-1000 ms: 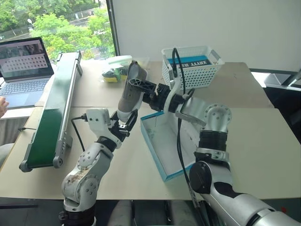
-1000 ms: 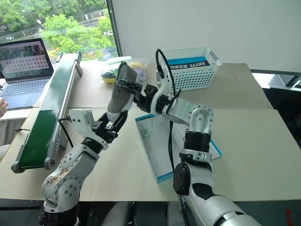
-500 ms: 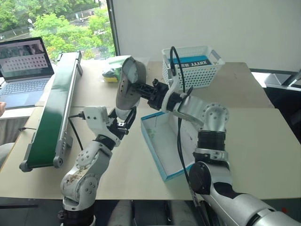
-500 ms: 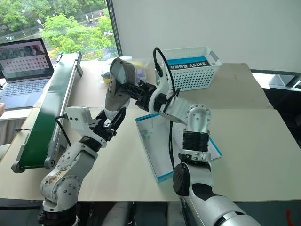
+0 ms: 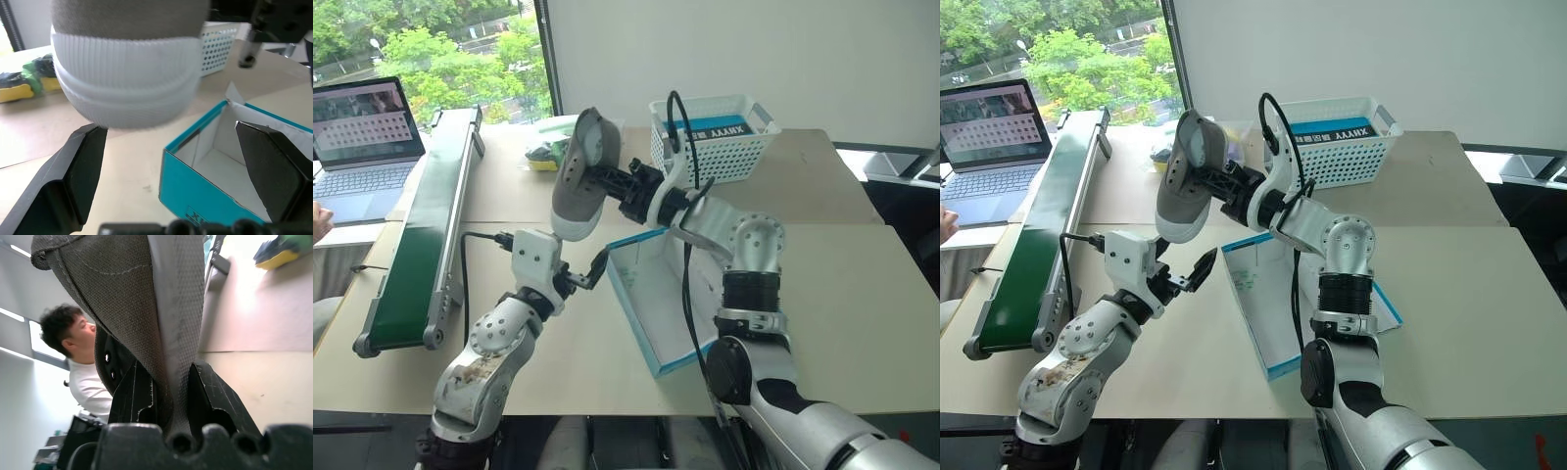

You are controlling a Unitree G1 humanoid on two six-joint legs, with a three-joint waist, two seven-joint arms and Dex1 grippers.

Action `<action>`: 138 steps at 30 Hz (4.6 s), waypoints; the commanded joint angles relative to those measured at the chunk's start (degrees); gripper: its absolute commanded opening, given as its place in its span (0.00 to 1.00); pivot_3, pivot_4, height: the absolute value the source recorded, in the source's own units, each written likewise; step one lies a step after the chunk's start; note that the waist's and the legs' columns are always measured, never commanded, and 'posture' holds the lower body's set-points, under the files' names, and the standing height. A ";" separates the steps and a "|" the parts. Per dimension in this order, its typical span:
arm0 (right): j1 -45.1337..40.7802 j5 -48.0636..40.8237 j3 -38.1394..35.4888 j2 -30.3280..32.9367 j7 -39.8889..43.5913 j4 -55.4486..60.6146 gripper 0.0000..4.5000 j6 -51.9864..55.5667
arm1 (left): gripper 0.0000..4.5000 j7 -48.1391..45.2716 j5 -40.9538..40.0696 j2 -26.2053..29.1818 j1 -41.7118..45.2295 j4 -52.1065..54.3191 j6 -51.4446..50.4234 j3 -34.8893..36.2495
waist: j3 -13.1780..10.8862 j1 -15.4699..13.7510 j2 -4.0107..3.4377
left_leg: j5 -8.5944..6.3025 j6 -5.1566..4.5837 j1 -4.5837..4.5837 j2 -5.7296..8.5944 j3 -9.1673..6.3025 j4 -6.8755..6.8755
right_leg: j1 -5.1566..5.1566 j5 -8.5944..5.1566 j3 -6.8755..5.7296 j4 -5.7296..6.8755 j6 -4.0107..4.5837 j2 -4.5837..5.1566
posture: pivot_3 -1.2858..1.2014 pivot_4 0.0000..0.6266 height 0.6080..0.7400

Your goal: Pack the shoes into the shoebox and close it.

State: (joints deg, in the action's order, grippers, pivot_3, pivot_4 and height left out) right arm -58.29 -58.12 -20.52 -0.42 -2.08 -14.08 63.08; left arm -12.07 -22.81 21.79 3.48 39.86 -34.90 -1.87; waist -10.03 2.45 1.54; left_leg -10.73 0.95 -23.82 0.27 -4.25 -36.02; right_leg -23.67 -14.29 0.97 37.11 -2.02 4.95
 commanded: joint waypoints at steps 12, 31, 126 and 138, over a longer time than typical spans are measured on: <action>-9.52 -1.12 17.20 30.31 8.39 5.09 0.14 29.42 | 0.99 -13.06 -9.14 11.60 -13.05 14.43 -0.78 5.53 | -0.17 0.19 -0.31 | -0.01 -0.03 -0.01 -0.08 0.07 0.01 | -0.01 -0.04 0.03 -0.03 0.14 -0.04 | 0.52 0.24 0.91; 2.24 -10.55 30.93 36.30 -4.13 10.06 0.14 29.42 | 0.99 -12.92 -6.61 12.61 -12.95 15.69 -0.07 4.62 | -0.19 -0.27 -0.31 | -0.04 -0.08 -0.01 -0.22 0.09 -0.08 | 0.04 -0.02 0.08 -0.05 0.16 -0.23 | 0.52 0.24 0.91; 20.28 36.86 38.65 17.97 41.05 31.02 1.00 -22.32 | 1.00 8.56 1.32 0.79 -8.17 -16.43 -0.80 35.45 | -0.05 -0.36 -0.09 | -0.07 -0.03 0.55 -0.43 0.02 -0.11 | 0.42 0.11 0.09 0.00 0.30 -0.43 | 0.52 0.24 0.91; 20.05 44.03 44.78 22.93 46.33 31.25 1.00 -29.61 | 1.00 8.46 1.81 0.74 -7.63 -18.86 1.66 35.69 | -0.04 -0.38 -0.08 | -0.07 -0.02 0.55 -0.43 0.03 -0.10 | 0.42 0.11 0.09 -0.02 0.30 -0.43 | 0.52 0.24 0.91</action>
State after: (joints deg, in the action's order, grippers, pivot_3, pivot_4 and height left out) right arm -37.43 -16.56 22.61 21.33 42.29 14.69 37.25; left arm -3.51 -21.49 22.10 -4.55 20.90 -34.95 32.85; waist -10.08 2.07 1.46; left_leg -10.80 0.93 -23.27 -0.15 -4.22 -36.12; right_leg -23.25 -14.18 1.06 37.08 -1.72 4.52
